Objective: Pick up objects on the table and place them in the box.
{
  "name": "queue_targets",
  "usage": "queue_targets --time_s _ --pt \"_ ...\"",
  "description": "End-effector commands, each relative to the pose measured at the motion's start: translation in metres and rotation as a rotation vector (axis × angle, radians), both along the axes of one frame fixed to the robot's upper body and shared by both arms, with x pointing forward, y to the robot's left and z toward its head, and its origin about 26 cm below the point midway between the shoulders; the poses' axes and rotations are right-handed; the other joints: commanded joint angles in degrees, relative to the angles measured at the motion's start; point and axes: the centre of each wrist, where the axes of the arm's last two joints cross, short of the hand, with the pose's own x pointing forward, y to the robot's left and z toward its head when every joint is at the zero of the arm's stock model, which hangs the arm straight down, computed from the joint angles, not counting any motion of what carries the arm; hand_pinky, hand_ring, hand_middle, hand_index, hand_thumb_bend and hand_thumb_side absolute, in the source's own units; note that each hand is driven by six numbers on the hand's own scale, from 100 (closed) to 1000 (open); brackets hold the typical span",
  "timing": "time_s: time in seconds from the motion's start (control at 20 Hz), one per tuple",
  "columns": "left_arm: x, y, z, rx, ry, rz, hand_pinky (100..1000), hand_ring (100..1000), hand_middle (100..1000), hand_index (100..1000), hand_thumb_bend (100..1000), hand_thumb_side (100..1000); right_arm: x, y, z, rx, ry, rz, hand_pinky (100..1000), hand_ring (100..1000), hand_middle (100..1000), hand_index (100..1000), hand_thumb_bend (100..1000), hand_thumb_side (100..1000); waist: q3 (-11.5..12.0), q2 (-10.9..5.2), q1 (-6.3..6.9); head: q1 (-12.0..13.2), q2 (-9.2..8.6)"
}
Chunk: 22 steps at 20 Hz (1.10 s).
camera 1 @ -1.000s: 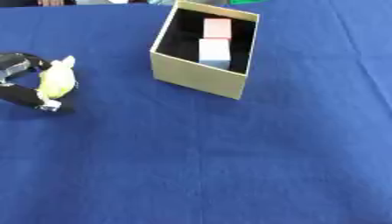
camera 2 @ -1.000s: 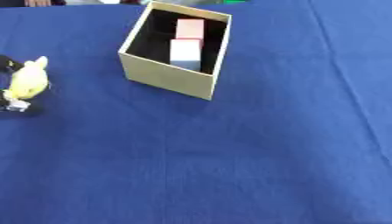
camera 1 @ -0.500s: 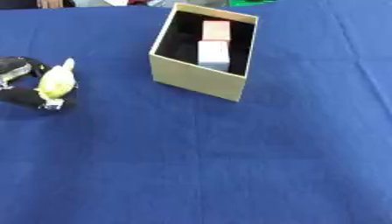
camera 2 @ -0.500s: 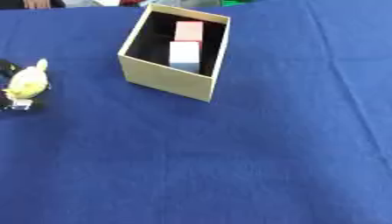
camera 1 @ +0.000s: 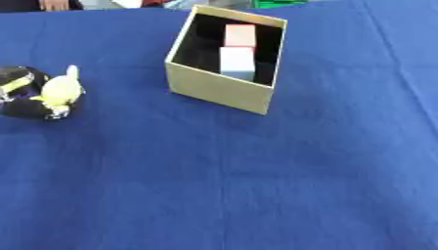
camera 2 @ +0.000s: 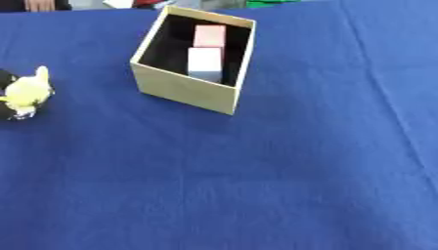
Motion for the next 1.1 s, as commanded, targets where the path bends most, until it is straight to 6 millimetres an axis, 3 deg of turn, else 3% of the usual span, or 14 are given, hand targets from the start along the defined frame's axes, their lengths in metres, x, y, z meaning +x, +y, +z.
queue_targets --time_s 0.05,0.5,0.6,0.75,1.1 --pt "-0.002 0.009 0.011 0.003 -0.038 0.024 739 789 715 790 339 688 -0.003 -0.002 0.009 -0.014 -0.034 -0.011 851 728 662 771 100 818 0.0 -0.9 -0.04 0.2 -0.64" --pt "-0.005 0.009 0.014 -0.005 -0.08 0.032 715 766 683 761 155 707 -0.003 -0.002 0.009 -0.016 -0.03 -0.014 851 729 661 771 100 819 0.1 -1.06 0.11 0.2 -0.32" --pt "-0.006 0.009 0.016 0.0 -0.09 0.033 710 762 676 756 121 670 -0.003 -0.002 0.009 -0.016 -0.03 -0.014 851 729 661 771 100 820 0.2 -1.12 0.17 0.2 -0.28" --pt "-0.006 0.008 0.018 0.005 -0.098 0.028 705 757 669 752 100 519 -0.003 -0.002 0.009 -0.017 -0.03 -0.014 852 729 661 771 100 819 0.3 -1.22 0.29 0.1 -0.08" --pt "-0.007 0.004 0.032 0.014 -0.138 0.015 689 742 649 737 100 437 -0.004 -0.002 0.009 -0.02 -0.03 -0.016 852 728 660 771 100 820 0.4 -1.47 0.63 -0.1 0.39"
